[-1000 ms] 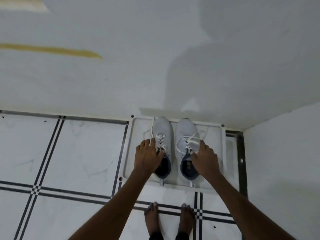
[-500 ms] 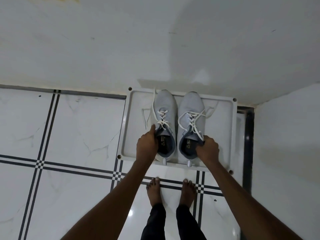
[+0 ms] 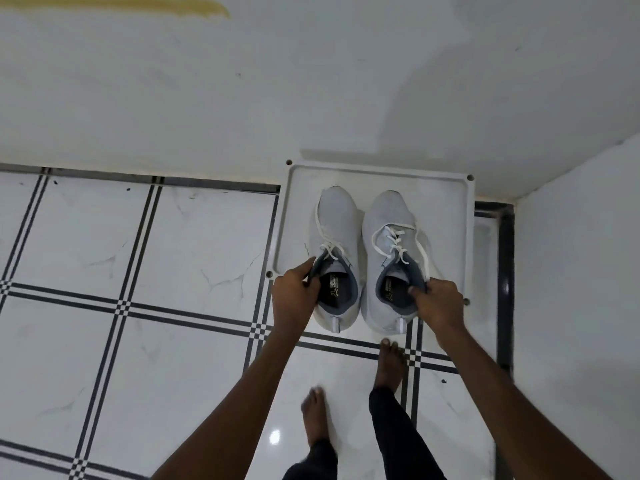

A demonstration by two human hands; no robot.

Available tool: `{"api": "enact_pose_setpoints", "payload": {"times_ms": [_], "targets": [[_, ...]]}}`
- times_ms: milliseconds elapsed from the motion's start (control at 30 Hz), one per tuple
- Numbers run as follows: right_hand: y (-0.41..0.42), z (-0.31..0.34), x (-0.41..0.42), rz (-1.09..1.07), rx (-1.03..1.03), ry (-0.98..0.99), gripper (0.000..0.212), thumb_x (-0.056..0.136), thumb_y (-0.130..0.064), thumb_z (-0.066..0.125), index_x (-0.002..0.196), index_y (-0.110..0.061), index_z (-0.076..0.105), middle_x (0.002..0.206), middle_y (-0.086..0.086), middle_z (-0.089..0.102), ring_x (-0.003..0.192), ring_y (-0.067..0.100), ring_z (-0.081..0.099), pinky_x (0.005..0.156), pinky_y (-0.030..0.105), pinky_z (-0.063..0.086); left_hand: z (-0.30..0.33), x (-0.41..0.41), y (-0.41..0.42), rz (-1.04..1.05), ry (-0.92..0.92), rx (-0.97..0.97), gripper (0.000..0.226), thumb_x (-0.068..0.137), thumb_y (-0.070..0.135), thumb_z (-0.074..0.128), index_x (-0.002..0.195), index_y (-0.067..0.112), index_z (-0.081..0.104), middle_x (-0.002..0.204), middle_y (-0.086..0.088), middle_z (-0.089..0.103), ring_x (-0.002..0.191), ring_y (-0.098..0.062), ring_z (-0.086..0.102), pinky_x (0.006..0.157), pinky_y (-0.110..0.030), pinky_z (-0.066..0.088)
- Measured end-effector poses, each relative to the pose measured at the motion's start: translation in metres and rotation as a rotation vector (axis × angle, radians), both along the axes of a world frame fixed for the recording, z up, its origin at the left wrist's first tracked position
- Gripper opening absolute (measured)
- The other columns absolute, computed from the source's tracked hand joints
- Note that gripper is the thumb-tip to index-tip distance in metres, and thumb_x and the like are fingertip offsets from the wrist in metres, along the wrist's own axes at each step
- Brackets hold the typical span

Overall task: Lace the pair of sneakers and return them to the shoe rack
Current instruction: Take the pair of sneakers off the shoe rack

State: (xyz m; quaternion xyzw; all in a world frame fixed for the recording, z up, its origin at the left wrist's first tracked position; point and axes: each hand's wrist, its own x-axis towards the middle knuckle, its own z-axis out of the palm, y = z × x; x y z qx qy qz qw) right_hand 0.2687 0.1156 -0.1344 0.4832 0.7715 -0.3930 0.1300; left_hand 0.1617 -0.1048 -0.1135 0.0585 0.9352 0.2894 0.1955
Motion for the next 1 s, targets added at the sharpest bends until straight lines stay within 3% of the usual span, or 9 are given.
{"api": "enact_pose_setpoints", "payload": {"times_ms": [100, 200, 333, 467, 600, 733, 833, 900, 1000], "targets": [[-0.020, 0.009, 0.029, -0.022, 0.009, -0.003, 0.031, 0.085, -0.019, 0.069, 0.058, -0.015, 0.053, 0.067, 0.012, 0.061, 0.073, 0.033, 0.061, 0.065, 0.032, 0.041, 0.009, 0.025, -0.020, -0.017, -0.003, 0.012, 0.045, 0.086, 0.009, 0.058, 0.123, 0.031, 0.070, 0.065, 0.007, 0.060, 0.061, -0.015, 0.059, 0.050, -0.009, 0.033], [-0.047, 0.010, 0.058, -0.026, 0.032, 0.008, 0.021, 0.084, -0.019, 0.068, 0.067, -0.008, 0.063, 0.075, 0.017, 0.066, 0.078, 0.038, 0.065, 0.065, 0.033, 0.041, 0.009, 0.052, -0.044, -0.044, 0.007, 0.042, 0.042, 0.088, 0.009, 0.058, 0.124, 0.027, 0.070, 0.065, 0.006, 0.059, 0.054, -0.006, 0.051, 0.055, -0.006, 0.039], [-0.097, 0.000, 0.103, -0.055, 0.068, 0.019, 0.021, 0.084, -0.020, 0.067, 0.083, 0.001, 0.071, 0.083, 0.022, 0.071, 0.082, 0.039, 0.067, 0.066, 0.036, 0.047, -0.004, 0.092, -0.084, -0.067, 0.019, 0.079, 0.041, 0.088, 0.007, 0.057, 0.124, 0.023, 0.070, 0.083, -0.004, 0.074, 0.063, -0.010, 0.055, 0.057, -0.003, 0.038], [-0.140, -0.021, 0.144, -0.105, 0.098, -0.011, 0.021, 0.083, -0.017, 0.066, 0.077, 0.002, 0.069, 0.077, 0.020, 0.068, 0.079, 0.036, 0.065, 0.063, 0.034, 0.044, -0.033, 0.128, -0.121, -0.118, 0.039, 0.085, 0.035, 0.087, 0.008, 0.057, 0.116, 0.020, 0.073, 0.085, -0.006, 0.076, 0.072, -0.024, 0.068, 0.058, -0.020, 0.037], [-0.176, -0.068, 0.181, -0.056, 0.113, -0.077, 0.022, 0.083, -0.015, 0.065, 0.065, -0.005, 0.057, 0.066, 0.012, 0.057, 0.071, 0.033, 0.060, 0.049, 0.029, 0.031, -0.094, 0.169, -0.156, -0.085, -0.012, 0.096, 0.037, 0.088, 0.011, 0.054, 0.120, 0.023, 0.071, 0.090, -0.006, 0.077, 0.080, -0.026, 0.071, 0.065, -0.030, 0.049], [-0.201, -0.140, 0.207, -0.042, 0.114, -0.150, 0.018, 0.085, -0.015, 0.062, 0.070, -0.006, 0.058, 0.071, 0.011, 0.057, 0.070, 0.028, 0.054, 0.062, 0.029, 0.035, -0.176, 0.201, -0.179, -0.079, -0.023, 0.025, 0.038, 0.092, 0.017, 0.053, 0.126, 0.024, 0.068, 0.092, -0.007, 0.077, 0.081, -0.026, 0.070, 0.065, -0.026, 0.044], [-0.213, -0.211, 0.220, -0.031, 0.099, -0.164, 0.017, 0.086, -0.014, 0.060, 0.075, -0.001, 0.064, 0.066, 0.007, 0.054, 0.069, 0.027, 0.052, 0.055, 0.028, 0.032, -0.250, 0.217, -0.188, -0.061, -0.039, -0.025, 0.038, 0.097, 0.020, 0.051, 0.132, 0.024, 0.065, 0.095, -0.007, 0.076, 0.081, -0.024, 0.069, 0.067, -0.023, 0.040], [-0.218, -0.251, 0.223, -0.053, 0.082, -0.163, 0.018, 0.086, -0.012, 0.058, 0.080, 0.003, 0.067, 0.065, 0.006, 0.054, 0.070, 0.029, 0.055, 0.052, 0.028, 0.030, -0.291, 0.221, -0.190, -0.055, -0.039, -0.036, 0.038, 0.098, 0.019, 0.050, 0.133, 0.022, 0.064, 0.096, -0.007, 0.077, 0.081, -0.025, 0.069, 0.069, -0.024, 0.044], [-0.221, -0.317, 0.223, -0.096, 0.064, -0.131, 0.019, 0.085, -0.011, 0.058, 0.086, 0.005, 0.069, 0.074, 0.014, 0.061, 0.082, 0.037, 0.066, 0.064, 0.029, 0.038, -0.357, 0.224, -0.187, -0.063, -0.037, -0.027, 0.039, 0.098, 0.017, 0.048, 0.134, 0.019, 0.063, 0.102, -0.007, 0.077, 0.084, -0.025, 0.071, 0.074, -0.028, 0.052]]}}
